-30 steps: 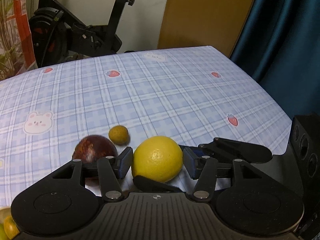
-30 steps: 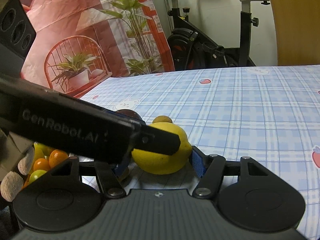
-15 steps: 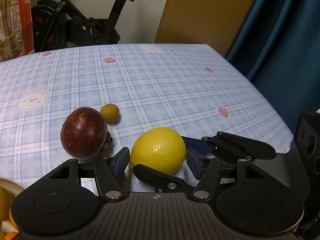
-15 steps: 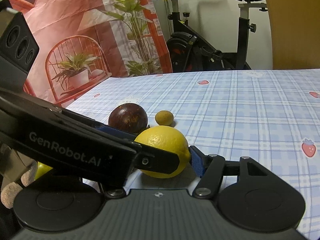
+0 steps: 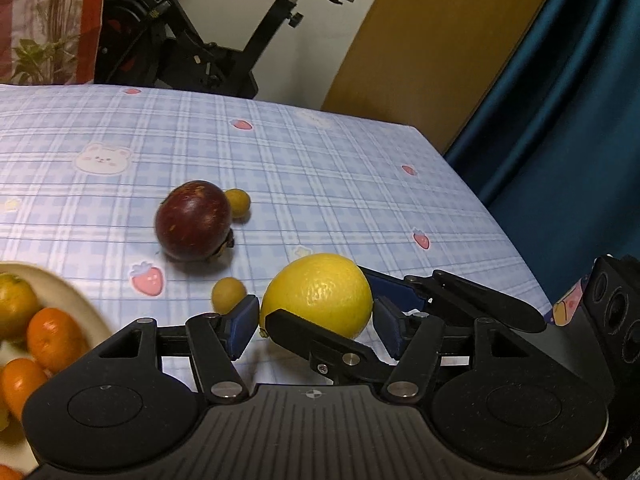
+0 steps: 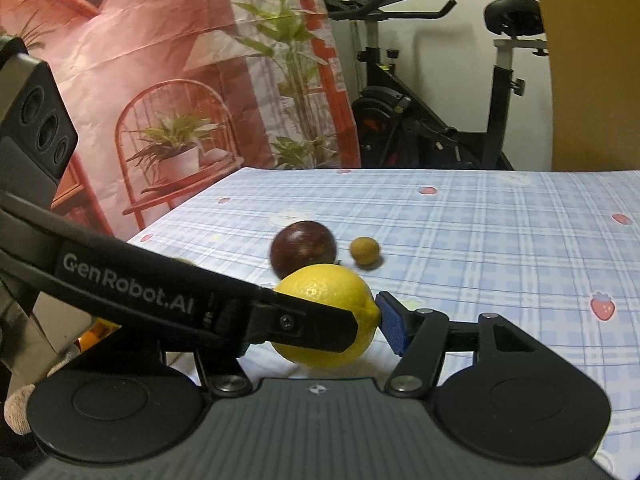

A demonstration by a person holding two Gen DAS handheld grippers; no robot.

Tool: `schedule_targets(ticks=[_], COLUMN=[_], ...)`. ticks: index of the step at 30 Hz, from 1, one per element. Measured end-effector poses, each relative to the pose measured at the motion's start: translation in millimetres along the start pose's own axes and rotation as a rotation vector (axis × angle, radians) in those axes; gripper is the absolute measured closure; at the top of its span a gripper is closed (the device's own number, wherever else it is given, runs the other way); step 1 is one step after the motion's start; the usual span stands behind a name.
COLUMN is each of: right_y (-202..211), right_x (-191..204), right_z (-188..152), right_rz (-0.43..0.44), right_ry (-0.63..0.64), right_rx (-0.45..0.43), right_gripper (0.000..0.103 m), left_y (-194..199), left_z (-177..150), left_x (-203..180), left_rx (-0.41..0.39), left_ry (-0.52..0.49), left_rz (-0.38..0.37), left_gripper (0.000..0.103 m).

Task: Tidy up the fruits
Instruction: 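Carry the lemon onto the cream plate and open both grippers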

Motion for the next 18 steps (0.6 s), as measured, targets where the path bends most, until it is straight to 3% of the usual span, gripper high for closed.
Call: schedule_targets(ticks=[8, 18], right_y=[0, -19], right_x=[34, 108], right_z=[13, 13], right_rz=[0.048, 0.203], right_ry=[0.049, 0.136], right_rx=[0.000, 0.051], right_gripper=[0.039, 0.040], left_y=[41, 106], left_z=[0, -23], left_x=[19, 63], left_rx=[-0.071, -0.131], left_ry=[0.053, 0.142], left_rz=[0.024, 0.140], left_gripper=[0.038, 0.038])
Point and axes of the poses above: each gripper's, at about its wrist camera, not at the fingertips, and y roughly against the way its jaws point, x to its left, z to its top, the point moved 3 cm from there along -y, roughly the way its jaws point, and after that the axes turned 7 degrees about -x, right-handed, at the moved point
